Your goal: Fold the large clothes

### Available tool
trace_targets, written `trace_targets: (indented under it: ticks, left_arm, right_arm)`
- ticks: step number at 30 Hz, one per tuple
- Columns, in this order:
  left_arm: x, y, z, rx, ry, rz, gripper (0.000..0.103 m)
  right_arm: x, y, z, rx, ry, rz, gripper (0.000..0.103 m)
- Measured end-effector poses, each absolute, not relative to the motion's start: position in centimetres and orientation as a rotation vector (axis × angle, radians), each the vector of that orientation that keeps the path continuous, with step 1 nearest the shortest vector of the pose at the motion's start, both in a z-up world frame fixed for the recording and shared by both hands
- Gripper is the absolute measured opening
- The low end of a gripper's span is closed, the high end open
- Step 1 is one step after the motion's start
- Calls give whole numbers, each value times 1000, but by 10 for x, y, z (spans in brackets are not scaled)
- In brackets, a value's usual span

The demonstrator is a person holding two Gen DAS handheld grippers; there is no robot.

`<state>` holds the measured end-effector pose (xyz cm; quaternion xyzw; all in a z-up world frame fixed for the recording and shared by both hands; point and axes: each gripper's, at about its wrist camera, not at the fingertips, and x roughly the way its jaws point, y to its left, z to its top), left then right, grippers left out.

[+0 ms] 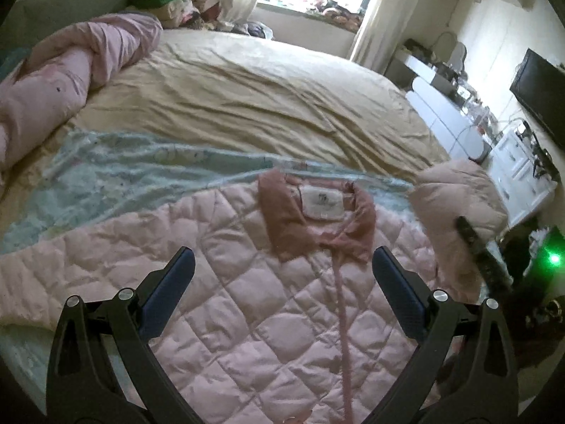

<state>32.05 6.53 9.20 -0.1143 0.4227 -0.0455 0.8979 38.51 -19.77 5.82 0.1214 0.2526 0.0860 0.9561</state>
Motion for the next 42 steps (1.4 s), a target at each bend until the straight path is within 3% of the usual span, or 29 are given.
trace_targets:
  ticks: [6,8,10,15,16,18,19,25,32,37,42]
  left_arm:
    - [316,66,48,-234,942,-109,94]
    - [315,68,34,-255,962,-120,94]
    - [314,70,25,-277,979,-130,94]
    - [315,80,9,-337,1004,-142,94]
    - [315,81,9,-348,1005,-145,94]
    - [316,84,9,-372,1005,-152,94]
    - [316,86,9,-391,1005,-156,94]
    - [317,99,15,-535,984,-250,94]
    - [321,113,9,-708,973,-331,94]
    - [325,112,-12,-739,1014,-338,94]
    - [328,111,-37,-816,1050,-364,94]
  right_arm:
    - [392,-162,-9,299,660,200,14]
    - [393,-156,-29,322,717,199,19]
    - [387,-157,-50,379,793,215,33]
    - [360,-182,-60,670,796,214,45]
    - [353,-190,-59,731,773,175,53]
    - [348,-197,-55,806,727,157,44]
    - [348,-198,-52,817,712,174,21]
    - [342,-132,-11,409,620,294,16]
    - [320,-43,-33,-32,714,449,16]
    - [303,-25,-45,-173,755,489,29]
    - [288,-20,-50,-187,779,559,58]
